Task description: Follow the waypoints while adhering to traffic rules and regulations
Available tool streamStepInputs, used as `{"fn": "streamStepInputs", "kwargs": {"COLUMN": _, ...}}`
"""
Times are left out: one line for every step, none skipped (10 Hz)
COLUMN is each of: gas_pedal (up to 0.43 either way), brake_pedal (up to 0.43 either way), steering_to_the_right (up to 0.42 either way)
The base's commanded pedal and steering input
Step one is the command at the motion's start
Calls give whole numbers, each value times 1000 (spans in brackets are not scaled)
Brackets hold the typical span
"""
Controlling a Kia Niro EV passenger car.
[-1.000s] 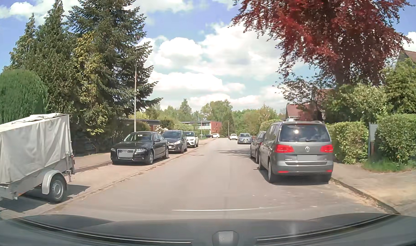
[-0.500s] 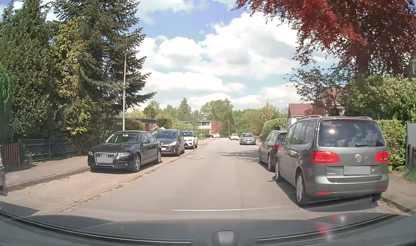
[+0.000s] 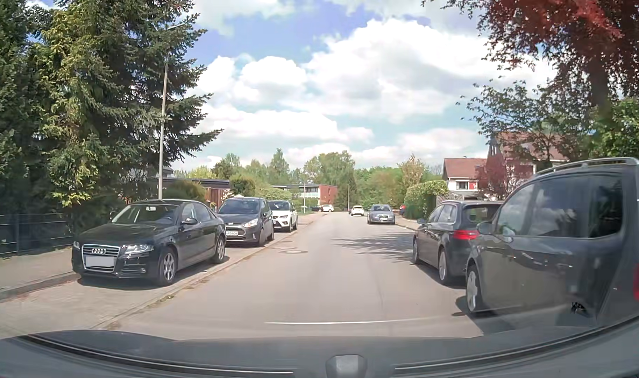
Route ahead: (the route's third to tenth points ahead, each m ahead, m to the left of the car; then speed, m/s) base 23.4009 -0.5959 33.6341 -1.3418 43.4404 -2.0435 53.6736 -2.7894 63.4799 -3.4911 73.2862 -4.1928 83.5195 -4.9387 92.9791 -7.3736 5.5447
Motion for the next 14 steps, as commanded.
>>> {"fn": "streamStepInputs", "kwargs": {"gas_pedal": 138, "brake_pedal": 0, "steering_to_the_right": 28}}
{"fn": "streamStepInputs", "kwargs": {"gas_pedal": 138, "brake_pedal": 0, "steering_to_the_right": 29}}
{"fn": "streamStepInputs", "kwargs": {"gas_pedal": 138, "brake_pedal": 0, "steering_to_the_right": 30}}
{"fn": "streamStepInputs", "kwargs": {"gas_pedal": 138, "brake_pedal": 0, "steering_to_the_right": 32}}
{"fn": "streamStepInputs", "kwargs": {"gas_pedal": 138, "brake_pedal": 0, "steering_to_the_right": 33}}
{"fn": "streamStepInputs", "kwargs": {"gas_pedal": 138, "brake_pedal": 0, "steering_to_the_right": 30}}
{"fn": "streamStepInputs", "kwargs": {"gas_pedal": 130, "brake_pedal": 0, "steering_to_the_right": 25}}
{"fn": "streamStepInputs", "kwargs": {"gas_pedal": 130, "brake_pedal": 0, "steering_to_the_right": 23}}
{"fn": "streamStepInputs", "kwargs": {"gas_pedal": 130, "brake_pedal": 0, "steering_to_the_right": 23}}
{"fn": "streamStepInputs", "kwargs": {"gas_pedal": 110, "brake_pedal": 0, "steering_to_the_right": 23}}
{"fn": "streamStepInputs", "kwargs": {"gas_pedal": 79, "brake_pedal": 0, "steering_to_the_right": 23}}
{"fn": "streamStepInputs", "kwargs": {"gas_pedal": 67, "brake_pedal": 0, "steering_to_the_right": 23}}
{"fn": "streamStepInputs", "kwargs": {"gas_pedal": 39, "brake_pedal": 0, "steering_to_the_right": 23}}
{"fn": "streamStepInputs", "kwargs": {"gas_pedal": 39, "brake_pedal": 0, "steering_to_the_right": 21}}
